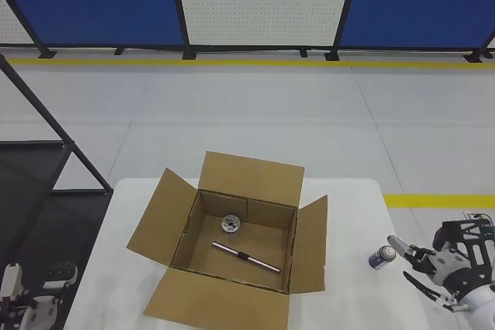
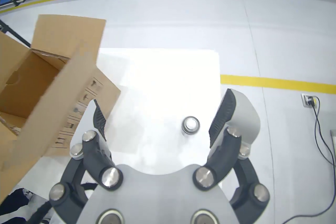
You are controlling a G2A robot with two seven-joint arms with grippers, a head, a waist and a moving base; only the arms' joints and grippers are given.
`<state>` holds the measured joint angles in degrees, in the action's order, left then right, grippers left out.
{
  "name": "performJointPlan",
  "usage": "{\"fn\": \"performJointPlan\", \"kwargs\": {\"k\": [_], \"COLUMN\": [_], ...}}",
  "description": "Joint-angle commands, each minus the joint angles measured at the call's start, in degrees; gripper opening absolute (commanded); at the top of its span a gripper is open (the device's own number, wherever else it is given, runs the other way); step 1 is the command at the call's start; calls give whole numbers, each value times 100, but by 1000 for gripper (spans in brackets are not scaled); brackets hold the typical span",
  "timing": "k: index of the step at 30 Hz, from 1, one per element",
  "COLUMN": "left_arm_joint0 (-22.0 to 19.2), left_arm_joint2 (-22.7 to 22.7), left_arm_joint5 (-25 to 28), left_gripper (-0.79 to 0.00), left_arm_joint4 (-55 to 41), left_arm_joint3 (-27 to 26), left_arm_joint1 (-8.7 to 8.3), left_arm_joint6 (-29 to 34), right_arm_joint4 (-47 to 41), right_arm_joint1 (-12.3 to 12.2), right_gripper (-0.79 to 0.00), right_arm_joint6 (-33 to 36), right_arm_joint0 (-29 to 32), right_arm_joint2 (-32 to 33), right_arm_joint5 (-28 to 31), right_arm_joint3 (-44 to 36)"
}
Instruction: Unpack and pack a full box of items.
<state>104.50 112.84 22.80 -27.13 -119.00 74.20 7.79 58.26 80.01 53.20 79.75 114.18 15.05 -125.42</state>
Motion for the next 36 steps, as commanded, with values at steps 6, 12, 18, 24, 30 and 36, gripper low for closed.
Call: {"fn": "performJointPlan", "kwargs": {"k": [6,12,18,24,30,36], "left_arm_joint0": [0,0,0,0,0,0], "left_arm_joint2": [0,0,0,0,0,0], "left_arm_joint5": [0,0,0,0,0,0], "left_gripper": [0,0,0,0,0,0], "left_arm_joint4": [0,0,0,0,0,0], "left_arm_joint3": [0,0,0,0,0,0], "left_arm_joint1": [0,0,0,0,0,0], "left_arm_joint6": [0,0,0,0,0,0], "right_arm_joint4": [690,1018,837,658,551,583], "right_arm_joint1": [-101,-167,-241,-299,-351,-401], "right_gripper": [0,0,0,-114,-394,-456], "right_arm_joint6": [224,352,371,207,94,78], "right_arm_joint0": [-189,-649,-948,-1028,-1066,-1202], "right_arm_joint2": [-413,-728,-742,-761,-819,-979], "right_arm_joint5": [72,-168,-97,-79,-116,-196], "right_arm_joint3": [977,1947,2675,3017,3119,3252]}}
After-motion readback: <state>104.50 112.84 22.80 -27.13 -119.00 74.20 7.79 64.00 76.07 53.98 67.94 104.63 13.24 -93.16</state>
